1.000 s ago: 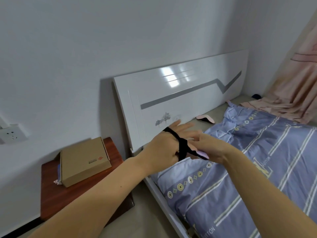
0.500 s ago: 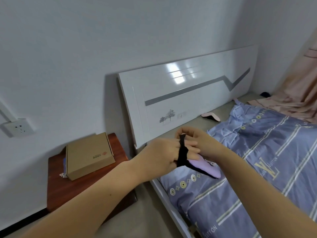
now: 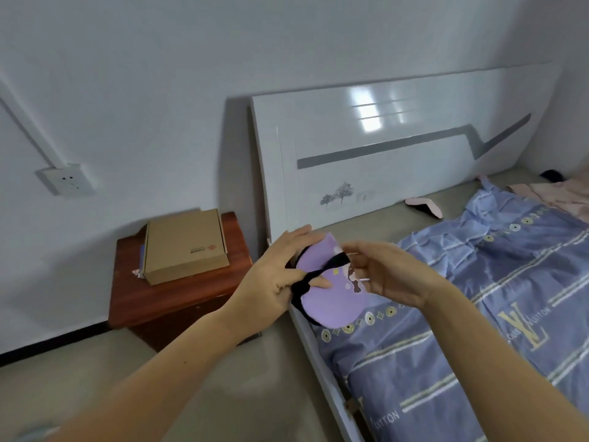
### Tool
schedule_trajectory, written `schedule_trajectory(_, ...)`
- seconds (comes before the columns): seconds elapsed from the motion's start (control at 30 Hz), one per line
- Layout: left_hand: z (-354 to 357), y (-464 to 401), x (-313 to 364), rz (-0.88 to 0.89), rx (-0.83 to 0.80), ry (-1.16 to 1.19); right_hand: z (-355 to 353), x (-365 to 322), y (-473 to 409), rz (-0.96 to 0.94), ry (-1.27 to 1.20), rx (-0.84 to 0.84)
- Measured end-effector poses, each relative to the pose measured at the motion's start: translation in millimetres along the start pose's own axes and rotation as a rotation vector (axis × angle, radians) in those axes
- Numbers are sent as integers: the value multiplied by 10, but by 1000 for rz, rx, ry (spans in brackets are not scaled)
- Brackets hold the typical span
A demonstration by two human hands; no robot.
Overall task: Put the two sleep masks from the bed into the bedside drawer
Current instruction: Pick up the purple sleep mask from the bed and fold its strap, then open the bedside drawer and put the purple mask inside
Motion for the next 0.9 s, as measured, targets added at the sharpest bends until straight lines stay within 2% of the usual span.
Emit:
schedule_trajectory(0.1,132,212,-284,-150,-105,-2,165,242,-270,103,190,-45)
schedule_trajectory(0.2,132,594,-684,-402,-80,12,349,614,-584,198,272,-126)
schedule_trajectory(0.3,83,1228,-1186,-752,-9,60,351,1023,-925,212,298,7)
schedule_trajectory(0.4,258,1910,-1571,-1002,-107,203,211,1521,-1205,255,298,232)
schedule_trajectory(0.47,402,2281,-1788,-1134,-156,360,160,1883,-1342,314,244,312)
schedule_trajectory(0.57,540,2708,-2185,-1302,-193,486,168,2424,-1548,441,236,319)
schedule_trajectory(0.67,623,3128,-2703,-1520,-246,514,250,2985,-1722,665,281,222)
schedule_trajectory(0.77,732,3507,-3291,-1714,-227,539,167,3328,-2059,735,549,211)
schedule_trajectory(0.83,838,3706,-3709,-1799,-155,534,17,3465,-2401,691,711,277)
schedule_trajectory(0.9,921,3862,-4134,-1828,-94,406,-140,3578,-2775,622,816,333)
Point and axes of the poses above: each hand's wrist, its own y-axis away from the middle knuckle, its own z-axis out of the palm, x = y × z, the point moved 8 cm from there along -y, towards the middle knuckle, and after that the axes turned 10 degrees about -y, right-handed, at the moved point
